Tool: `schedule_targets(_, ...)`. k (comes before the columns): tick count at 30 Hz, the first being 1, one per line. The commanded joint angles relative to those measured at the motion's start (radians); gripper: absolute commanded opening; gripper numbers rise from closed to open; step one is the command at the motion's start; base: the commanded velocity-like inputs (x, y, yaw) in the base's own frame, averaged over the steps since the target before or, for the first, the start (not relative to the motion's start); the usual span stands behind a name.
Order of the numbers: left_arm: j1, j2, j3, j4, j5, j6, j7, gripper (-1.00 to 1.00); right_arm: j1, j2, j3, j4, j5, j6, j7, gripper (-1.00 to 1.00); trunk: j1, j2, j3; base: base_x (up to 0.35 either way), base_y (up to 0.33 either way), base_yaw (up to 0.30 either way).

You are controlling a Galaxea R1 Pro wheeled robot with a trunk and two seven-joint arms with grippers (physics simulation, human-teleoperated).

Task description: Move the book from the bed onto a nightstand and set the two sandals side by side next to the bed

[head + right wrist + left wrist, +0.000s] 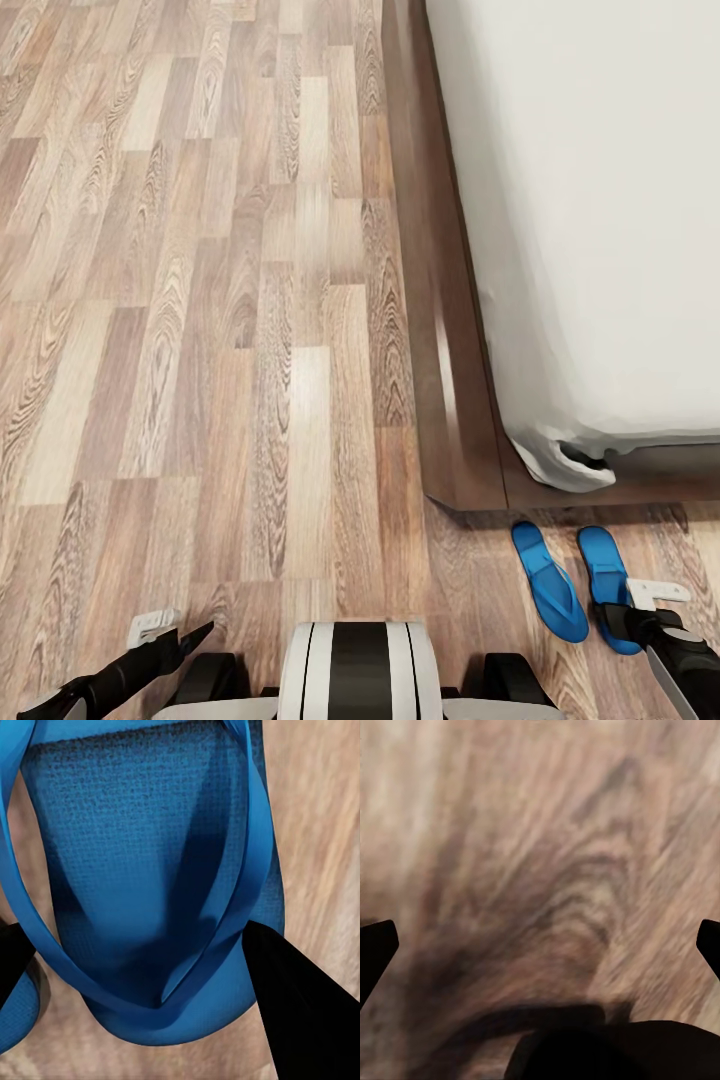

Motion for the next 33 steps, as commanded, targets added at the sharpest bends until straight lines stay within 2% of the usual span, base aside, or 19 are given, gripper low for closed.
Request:
schedule_targets(1, 0.0, 0.0, 0.002, 0.001, 0.003, 0.003, -0.005, 1.0, 0.0, 0.0, 0.001, -0.002, -0.011, 0.005, -0.006, -1.0, 0.0, 0.0, 0.0, 0.0, 0.0, 0.0)
schedule_targets(29, 0.0, 0.0, 0.002, 0.001, 0.004, 0.003, -0.006, 1.0, 0.0, 0.0, 0.001, -0.002, -0.011, 0.005, -0.006, -1.0, 0.0, 0.0, 0.0, 0.027, 0.0, 0.0)
schedule_targets(33, 0.0, -0.001, 0.002, 0.001, 0.003, 0.003, -0.006, 1.0, 0.0, 0.0, 0.001, -0.002, -0.011, 0.005, -0.007, -1.0, 0.002, -0.001, -0.016, 0.0, 0.0, 0.0)
